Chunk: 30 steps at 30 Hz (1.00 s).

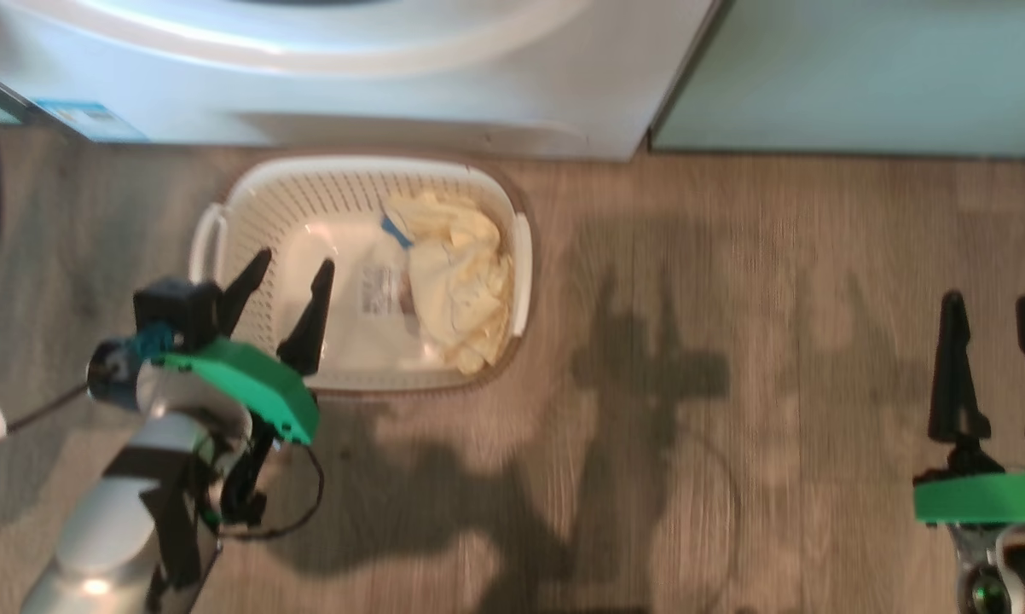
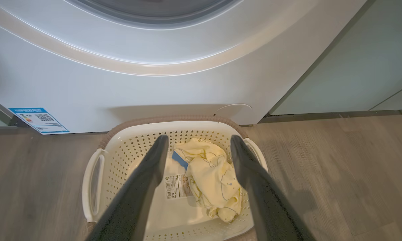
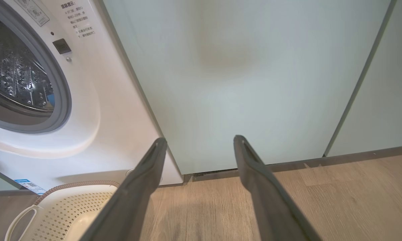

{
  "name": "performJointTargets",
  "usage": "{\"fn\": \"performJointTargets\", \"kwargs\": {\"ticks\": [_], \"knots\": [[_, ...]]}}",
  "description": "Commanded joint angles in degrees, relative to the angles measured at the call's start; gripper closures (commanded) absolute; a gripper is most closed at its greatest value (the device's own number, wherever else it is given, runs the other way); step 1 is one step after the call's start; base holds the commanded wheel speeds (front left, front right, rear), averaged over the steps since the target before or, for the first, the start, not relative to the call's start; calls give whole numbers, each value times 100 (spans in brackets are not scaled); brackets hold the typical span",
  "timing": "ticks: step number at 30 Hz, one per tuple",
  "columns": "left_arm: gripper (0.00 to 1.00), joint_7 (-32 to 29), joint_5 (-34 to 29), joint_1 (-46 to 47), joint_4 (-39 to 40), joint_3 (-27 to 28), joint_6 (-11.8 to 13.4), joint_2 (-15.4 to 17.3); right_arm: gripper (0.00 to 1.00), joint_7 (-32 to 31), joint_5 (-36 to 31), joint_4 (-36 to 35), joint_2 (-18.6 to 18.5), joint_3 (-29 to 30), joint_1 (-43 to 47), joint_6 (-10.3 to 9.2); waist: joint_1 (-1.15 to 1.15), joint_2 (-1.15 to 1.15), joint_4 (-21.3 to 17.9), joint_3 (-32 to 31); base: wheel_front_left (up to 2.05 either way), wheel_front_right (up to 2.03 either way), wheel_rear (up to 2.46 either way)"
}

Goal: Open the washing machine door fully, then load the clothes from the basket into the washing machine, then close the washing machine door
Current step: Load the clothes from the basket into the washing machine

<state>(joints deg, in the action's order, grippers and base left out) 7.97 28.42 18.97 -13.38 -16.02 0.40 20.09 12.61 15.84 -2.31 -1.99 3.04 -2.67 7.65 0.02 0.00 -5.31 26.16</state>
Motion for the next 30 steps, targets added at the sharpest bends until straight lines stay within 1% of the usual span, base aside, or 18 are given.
{"fn": "performJointTargets", "kwargs": {"ticks": [1,2,6,12,20,27,30], "knots": [[0,-20,26,312,-34,150,-80,150,0,88,45,-133,-88,-159,-158,-16,-2,0,-178,465,0,0,0],[0,-44,35,530,-326,92,-206,153,0,129,80,-99,-88,-198,-259,-16,-2,0,-252,675,0,0,0],[0,-92,75,962,-938,-31,-459,171,0,194,182,-15,-88,-282,-460,-16,-2,0,-430,1055,0,0,0],[0,-201,129,1523,-1729,-334,-705,248,0,234,385,100,-88,-486,-753,-16,-2,0,-777,1600,0,0,0],[0,-302,370,2195,-2485,-801,-784,347,0,238,668,33,-88,-617,-961,-16,-2,0,-1117,2129,0,0,0],[0,-526,932,2679,-2815,-1326,-787,482,0,238,866,25,-88,-824,-1125,-16,-2,0,-1368,2432,0,0,0],[0,-594,1094,2837,-2905,-1450,-788,527,0,238,922,17,-88,-871,-1172,-16,-2,0,-1436,2525,0,0,0]]}}
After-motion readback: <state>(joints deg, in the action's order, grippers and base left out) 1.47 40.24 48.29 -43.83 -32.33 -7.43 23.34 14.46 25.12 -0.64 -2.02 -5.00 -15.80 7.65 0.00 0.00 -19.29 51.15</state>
